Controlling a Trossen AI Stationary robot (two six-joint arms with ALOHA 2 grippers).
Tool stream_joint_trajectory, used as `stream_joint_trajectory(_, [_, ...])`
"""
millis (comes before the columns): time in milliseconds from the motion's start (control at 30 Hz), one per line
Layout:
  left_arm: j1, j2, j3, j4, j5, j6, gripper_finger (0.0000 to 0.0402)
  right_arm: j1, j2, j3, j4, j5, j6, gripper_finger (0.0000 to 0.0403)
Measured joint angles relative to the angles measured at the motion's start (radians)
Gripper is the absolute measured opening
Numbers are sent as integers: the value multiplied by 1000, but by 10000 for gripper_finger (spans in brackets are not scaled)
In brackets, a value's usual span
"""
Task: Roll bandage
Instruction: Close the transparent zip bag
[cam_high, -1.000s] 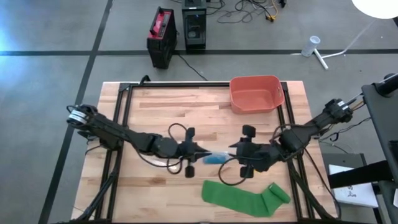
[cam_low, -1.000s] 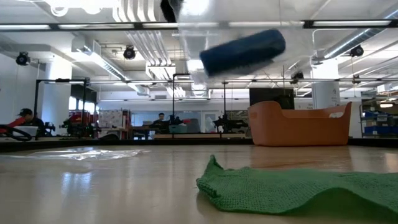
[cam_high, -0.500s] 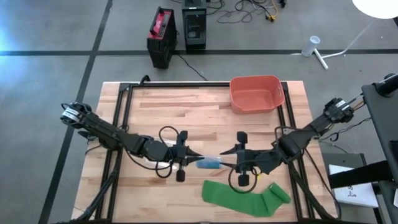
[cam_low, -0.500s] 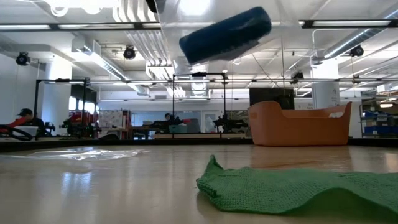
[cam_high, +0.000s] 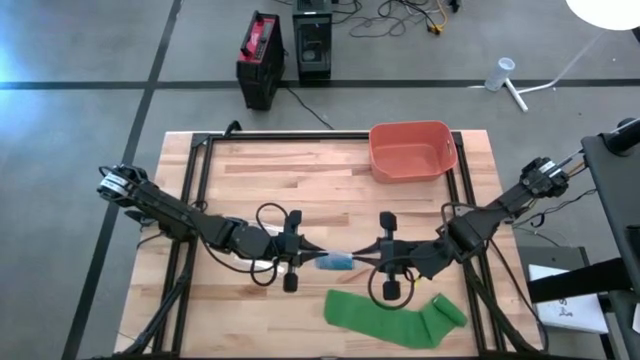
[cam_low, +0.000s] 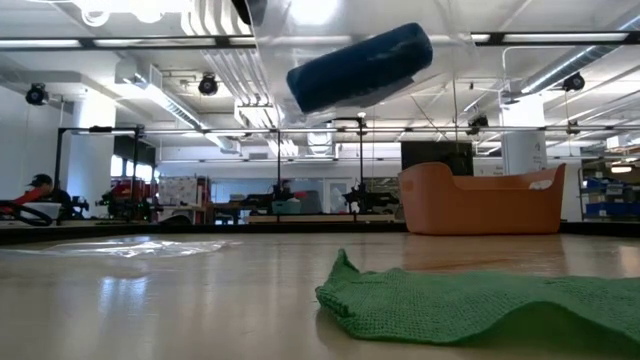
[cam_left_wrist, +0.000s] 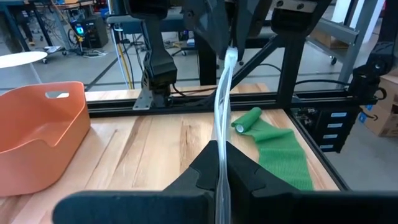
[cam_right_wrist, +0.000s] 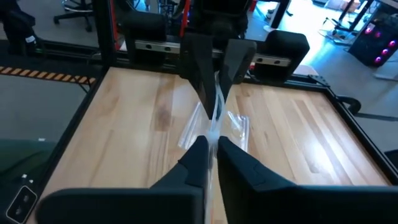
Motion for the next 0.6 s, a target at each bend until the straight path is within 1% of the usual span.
stream_joint_trajectory(100, [0,0,0,0,0,1,0,0,0,0,-5,-2,2,7])
stream_joint_trajectory(200, [0,0,0,0,0,2,0,0,0,0,-17,-8,20,12])
stream_joint_trajectory(467, [0,0,0,2,0,3,0,0,-2,0,-43,-8,31,73])
stream_joint_trajectory(600, [-1,0,0,2,2,3,0,0,-2,0,-46,0,40,89])
